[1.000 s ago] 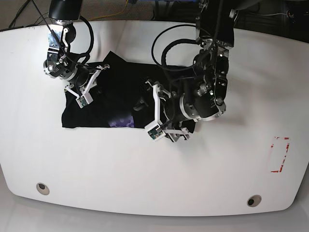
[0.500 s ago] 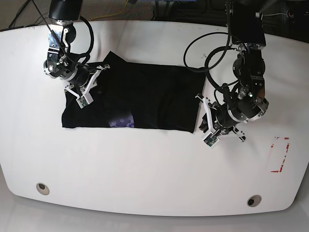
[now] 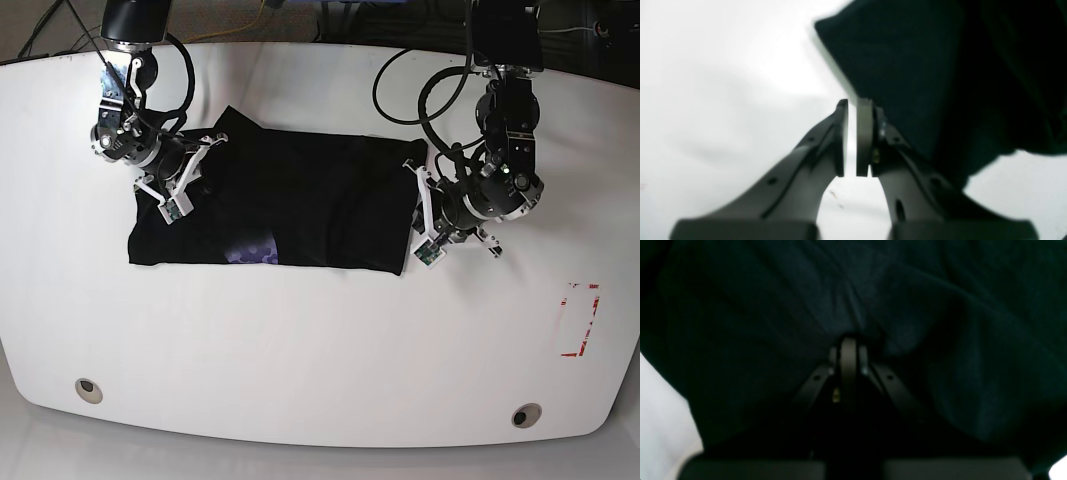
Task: Layout the t-shirt on the table in an organized manner, then fold the t-shirt properly
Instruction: 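Release the folded end and move the left gripper back to the fold edge, then press the folded layer flat with the left gripper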
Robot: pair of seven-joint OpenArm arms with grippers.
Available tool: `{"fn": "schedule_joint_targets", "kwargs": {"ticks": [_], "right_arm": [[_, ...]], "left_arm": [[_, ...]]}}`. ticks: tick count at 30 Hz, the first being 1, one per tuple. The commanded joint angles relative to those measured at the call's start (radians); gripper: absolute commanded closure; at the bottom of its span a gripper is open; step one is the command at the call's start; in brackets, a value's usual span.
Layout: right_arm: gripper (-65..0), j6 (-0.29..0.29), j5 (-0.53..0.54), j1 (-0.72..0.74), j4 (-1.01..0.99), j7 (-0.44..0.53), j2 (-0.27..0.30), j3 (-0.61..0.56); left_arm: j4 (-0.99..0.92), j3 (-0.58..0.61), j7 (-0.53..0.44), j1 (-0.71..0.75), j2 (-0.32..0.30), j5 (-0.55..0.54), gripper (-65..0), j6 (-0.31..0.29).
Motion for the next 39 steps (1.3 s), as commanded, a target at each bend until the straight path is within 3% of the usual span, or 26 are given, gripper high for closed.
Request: {"fn": "schedule_joint_targets", "kwargs": {"ticks": [1, 13, 23, 31, 39], "right_arm": [[0.0, -0.009, -0.040, -0.002, 0.000, -0.047, 0.002, -0.004], [0.0, -0.009, -0.034, -0.002, 0.000, -0.047, 0.002, -0.004], [0.0, -0.009, -0.032, 0.000, 0.000, -0.047, 0.002, -0.004], [0.0, -0.009, -0.030, -0.002, 0.000, -0.047, 0.002, -0.004], [0.0, -0.009, -0.030, -0.002, 0.000, -0.047, 0.002, -0.004]], "left_arm": [[0.018, 0.036, -0.017, 0.001, 0.000, -0.009, -2.9, -0.001], [0.007, 0.183, -0.017, 0.044, 0.004, -0.010, -2.9, -0.001], [-0.054, 0.326, -0.140, 0.036, 0.072, -0.009, -2.9, -0.001], [-0.166, 0.453, -0.166, -0.048, 0.146, -0.010, -2.9, -0.001], [-0.108, 0.461, -0.180, -0.093, 0.165, -0.010, -2.9, -0.001]]}}
